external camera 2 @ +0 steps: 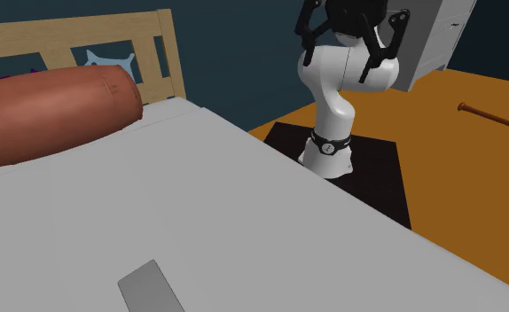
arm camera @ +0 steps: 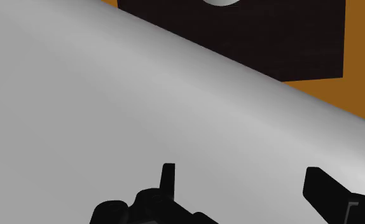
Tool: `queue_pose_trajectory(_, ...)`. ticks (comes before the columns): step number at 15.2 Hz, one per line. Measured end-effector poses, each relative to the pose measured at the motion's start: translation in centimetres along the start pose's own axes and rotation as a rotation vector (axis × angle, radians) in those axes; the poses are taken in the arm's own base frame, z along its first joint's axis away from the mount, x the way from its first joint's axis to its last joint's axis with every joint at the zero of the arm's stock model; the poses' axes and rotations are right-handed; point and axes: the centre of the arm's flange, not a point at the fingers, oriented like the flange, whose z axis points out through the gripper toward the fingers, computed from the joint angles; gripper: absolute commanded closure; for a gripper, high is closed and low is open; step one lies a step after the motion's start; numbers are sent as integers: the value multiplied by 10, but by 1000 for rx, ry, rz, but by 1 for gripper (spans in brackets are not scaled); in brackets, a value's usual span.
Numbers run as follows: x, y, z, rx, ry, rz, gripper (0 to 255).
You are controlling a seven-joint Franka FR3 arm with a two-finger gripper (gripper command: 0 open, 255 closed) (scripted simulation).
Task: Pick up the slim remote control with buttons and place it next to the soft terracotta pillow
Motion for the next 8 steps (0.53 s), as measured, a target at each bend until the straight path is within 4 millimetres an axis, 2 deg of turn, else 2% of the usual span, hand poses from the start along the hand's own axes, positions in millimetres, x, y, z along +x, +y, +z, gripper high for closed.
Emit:
queue_pose_trajectory(3, 9, 10, 7, 4, 4, -34, 0)
queue_pose_trajectory(8, 54, 40, 38, 19, 21, -175, 0)
